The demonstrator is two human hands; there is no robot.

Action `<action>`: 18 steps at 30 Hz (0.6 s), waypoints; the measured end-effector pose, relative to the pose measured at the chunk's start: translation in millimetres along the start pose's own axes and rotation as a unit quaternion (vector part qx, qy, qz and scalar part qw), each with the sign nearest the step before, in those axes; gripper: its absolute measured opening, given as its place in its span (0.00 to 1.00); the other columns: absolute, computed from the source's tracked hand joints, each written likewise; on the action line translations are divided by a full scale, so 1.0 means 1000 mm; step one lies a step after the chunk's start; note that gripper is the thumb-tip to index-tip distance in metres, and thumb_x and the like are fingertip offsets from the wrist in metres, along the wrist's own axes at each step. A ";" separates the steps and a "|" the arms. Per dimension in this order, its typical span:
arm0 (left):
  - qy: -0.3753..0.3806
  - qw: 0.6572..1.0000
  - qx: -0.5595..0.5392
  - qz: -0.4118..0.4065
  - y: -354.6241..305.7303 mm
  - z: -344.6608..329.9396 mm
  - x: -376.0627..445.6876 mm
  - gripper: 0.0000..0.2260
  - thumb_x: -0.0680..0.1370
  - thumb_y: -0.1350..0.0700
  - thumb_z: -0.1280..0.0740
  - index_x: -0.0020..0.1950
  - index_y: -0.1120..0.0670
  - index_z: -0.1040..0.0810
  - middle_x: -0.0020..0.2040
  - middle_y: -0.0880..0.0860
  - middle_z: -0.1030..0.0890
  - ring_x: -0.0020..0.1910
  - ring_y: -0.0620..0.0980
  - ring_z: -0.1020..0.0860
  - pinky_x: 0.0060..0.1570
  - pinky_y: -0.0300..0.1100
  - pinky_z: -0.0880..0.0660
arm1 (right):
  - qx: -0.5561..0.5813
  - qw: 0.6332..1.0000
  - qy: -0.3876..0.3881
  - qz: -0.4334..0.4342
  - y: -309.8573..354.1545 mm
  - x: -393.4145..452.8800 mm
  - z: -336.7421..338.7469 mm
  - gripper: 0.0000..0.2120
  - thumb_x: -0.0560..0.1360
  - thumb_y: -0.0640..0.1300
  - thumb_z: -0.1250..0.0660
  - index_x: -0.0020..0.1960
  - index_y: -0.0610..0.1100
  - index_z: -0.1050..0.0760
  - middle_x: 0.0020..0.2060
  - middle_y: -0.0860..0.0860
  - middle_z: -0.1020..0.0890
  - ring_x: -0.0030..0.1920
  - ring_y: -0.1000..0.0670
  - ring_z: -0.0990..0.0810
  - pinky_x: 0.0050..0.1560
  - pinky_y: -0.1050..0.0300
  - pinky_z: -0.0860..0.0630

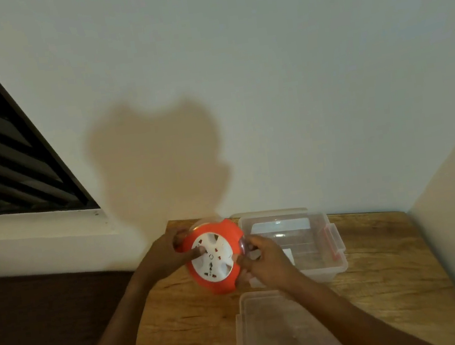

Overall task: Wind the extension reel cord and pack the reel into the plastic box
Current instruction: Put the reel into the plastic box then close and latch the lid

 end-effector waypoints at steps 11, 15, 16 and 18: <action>-0.023 0.995 0.030 -0.094 -0.140 -0.075 0.056 0.20 0.80 0.54 0.28 0.71 0.56 0.21 0.67 0.55 0.18 0.60 0.50 0.21 0.59 0.43 0.23 | -0.086 0.992 -0.097 -0.011 -0.033 0.025 0.161 0.16 0.74 0.45 0.28 0.62 0.49 0.24 0.53 0.54 0.20 0.52 0.49 0.20 0.53 0.43 0.18; -0.010 0.996 0.035 -0.083 -0.155 -0.128 0.060 0.17 0.80 0.56 0.28 0.68 0.57 0.20 0.65 0.57 0.18 0.54 0.49 0.22 0.55 0.41 0.25 | -0.136 0.985 -0.090 -0.064 -0.066 0.029 0.195 0.18 0.74 0.44 0.28 0.62 0.49 0.25 0.53 0.53 0.20 0.50 0.52 0.21 0.45 0.55 0.20; -0.006 0.997 0.034 -0.072 -0.155 -0.139 0.060 0.17 0.80 0.56 0.28 0.68 0.58 0.20 0.64 0.57 0.17 0.53 0.49 0.22 0.54 0.41 0.24 | -0.140 0.984 -0.084 -0.077 -0.073 0.028 0.201 0.18 0.73 0.43 0.27 0.61 0.50 0.26 0.53 0.53 0.20 0.49 0.53 0.21 0.42 0.58 0.21; 0.009 0.999 0.019 -0.040 -0.150 -0.158 0.058 0.16 0.80 0.56 0.29 0.67 0.59 0.19 0.62 0.58 0.17 0.51 0.52 0.20 0.51 0.44 0.19 | -0.156 0.981 -0.073 -0.089 -0.082 0.028 0.206 0.18 0.72 0.42 0.28 0.58 0.52 0.28 0.54 0.51 0.19 0.47 0.53 0.21 0.43 0.56 0.20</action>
Point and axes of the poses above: each hand's wrist, its own x-axis towards the middle knuckle, its own z-axis out of the back of the hand, y = z × x, the point moved 6 cm from there along x, towards the middle knuckle
